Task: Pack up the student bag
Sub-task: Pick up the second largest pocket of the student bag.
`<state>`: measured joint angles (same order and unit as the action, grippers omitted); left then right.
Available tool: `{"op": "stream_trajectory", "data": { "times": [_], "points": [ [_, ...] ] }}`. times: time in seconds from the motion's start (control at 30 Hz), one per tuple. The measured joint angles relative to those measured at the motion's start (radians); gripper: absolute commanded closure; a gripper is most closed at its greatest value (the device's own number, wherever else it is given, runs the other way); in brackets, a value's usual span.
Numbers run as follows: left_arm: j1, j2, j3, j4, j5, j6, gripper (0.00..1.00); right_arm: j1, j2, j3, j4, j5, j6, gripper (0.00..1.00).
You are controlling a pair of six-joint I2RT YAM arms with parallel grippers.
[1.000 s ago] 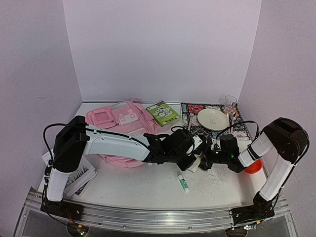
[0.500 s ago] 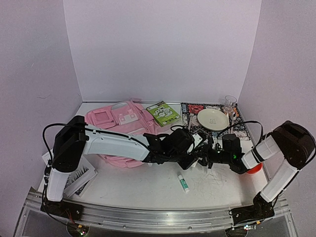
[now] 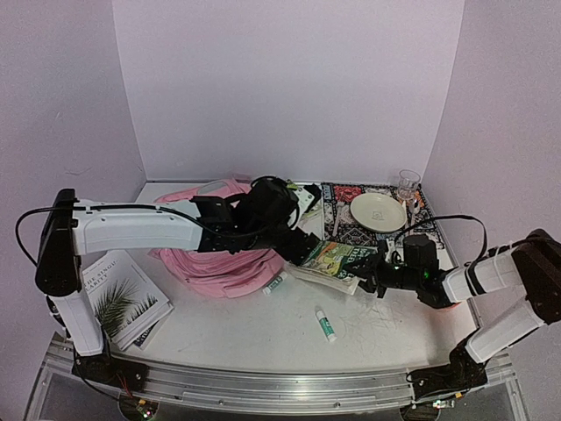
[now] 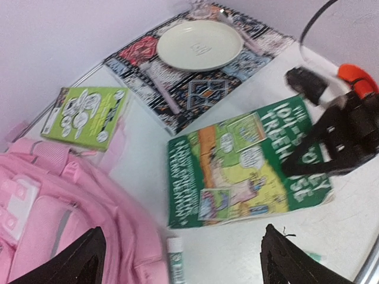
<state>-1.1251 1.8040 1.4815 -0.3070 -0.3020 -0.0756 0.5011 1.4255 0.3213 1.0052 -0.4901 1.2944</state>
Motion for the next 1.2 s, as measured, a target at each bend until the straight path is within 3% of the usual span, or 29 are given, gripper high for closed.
{"op": "stream_trajectory", "data": {
  "times": [0.43, 1.2],
  "points": [
    [0.124, -0.031, -0.176, -0.262, -0.172, 0.057, 0.01, 0.0, -0.098, 0.067, -0.19, 0.035, -0.079, 1.0],
    [0.153, 0.043, -0.196, -0.299, -0.261, 0.124, 0.01, 0.0, -0.141, 0.068, -0.244, 0.05, -0.094, 1.0]
  ]
}}
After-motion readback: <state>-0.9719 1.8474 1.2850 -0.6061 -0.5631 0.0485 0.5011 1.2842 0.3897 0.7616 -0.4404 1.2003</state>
